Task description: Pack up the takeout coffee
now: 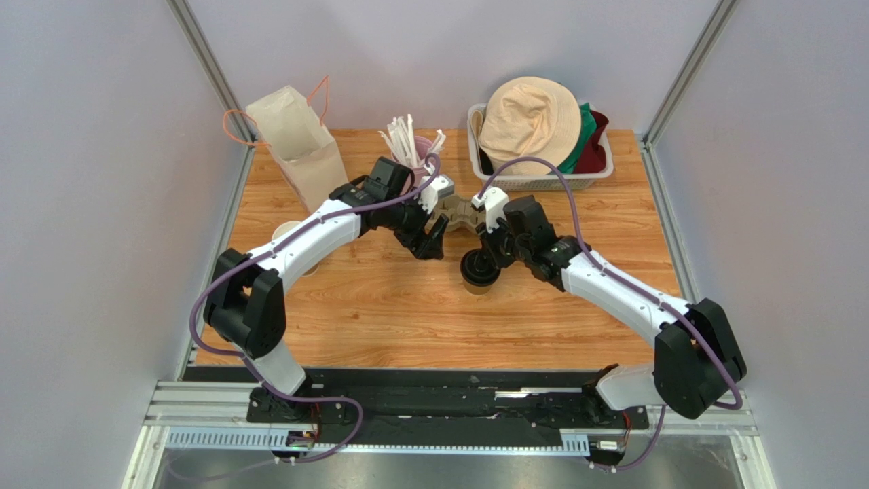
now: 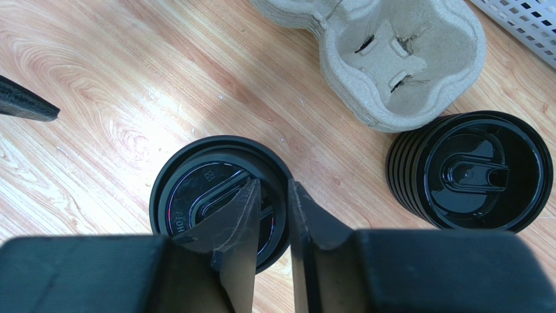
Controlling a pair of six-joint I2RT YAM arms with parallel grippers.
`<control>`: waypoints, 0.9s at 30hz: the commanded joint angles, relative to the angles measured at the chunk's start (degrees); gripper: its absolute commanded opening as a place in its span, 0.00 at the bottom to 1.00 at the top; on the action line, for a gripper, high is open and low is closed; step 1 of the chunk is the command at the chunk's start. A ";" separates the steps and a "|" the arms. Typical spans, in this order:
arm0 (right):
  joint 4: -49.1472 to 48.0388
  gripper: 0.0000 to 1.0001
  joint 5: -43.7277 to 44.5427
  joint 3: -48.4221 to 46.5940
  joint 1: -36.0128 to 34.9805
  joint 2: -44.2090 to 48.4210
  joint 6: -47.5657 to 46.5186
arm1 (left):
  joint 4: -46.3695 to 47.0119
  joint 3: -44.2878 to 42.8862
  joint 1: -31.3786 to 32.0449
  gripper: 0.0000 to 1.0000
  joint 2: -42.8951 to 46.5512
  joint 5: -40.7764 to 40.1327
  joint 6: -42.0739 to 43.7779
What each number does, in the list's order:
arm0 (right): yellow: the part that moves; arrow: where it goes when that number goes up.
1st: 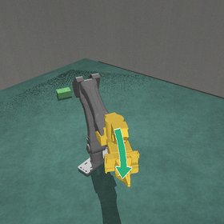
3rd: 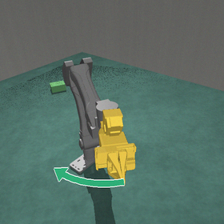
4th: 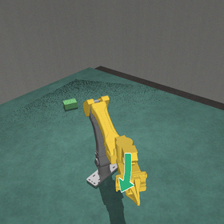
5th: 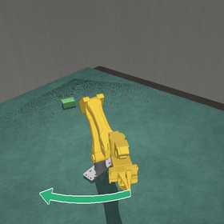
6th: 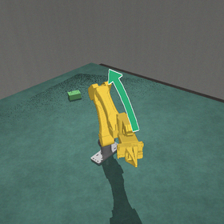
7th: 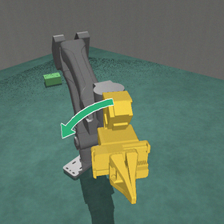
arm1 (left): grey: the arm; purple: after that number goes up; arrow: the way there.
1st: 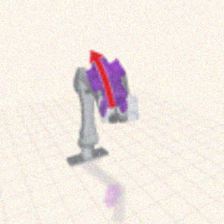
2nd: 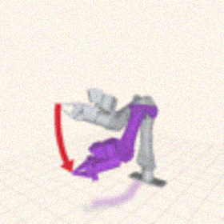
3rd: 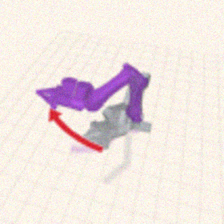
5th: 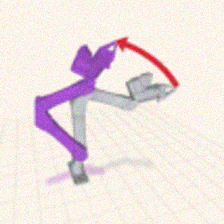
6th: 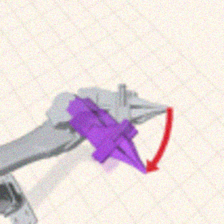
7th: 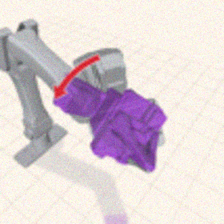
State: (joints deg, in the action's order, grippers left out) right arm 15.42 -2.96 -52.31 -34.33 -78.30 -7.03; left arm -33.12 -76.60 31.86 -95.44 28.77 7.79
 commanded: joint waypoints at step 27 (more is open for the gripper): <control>0.84 0.32 -2.23 -0.16 -0.30 0.61 -1.94 | 3.59 -3.03 7.78 0.83 -4.58 0.93 -3.66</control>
State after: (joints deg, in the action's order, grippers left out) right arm 18.41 -5.17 -52.34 -34.26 -76.97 -8.21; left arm -32.21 -77.08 38.04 -99.35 29.23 4.82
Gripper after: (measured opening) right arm 0.328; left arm 0.829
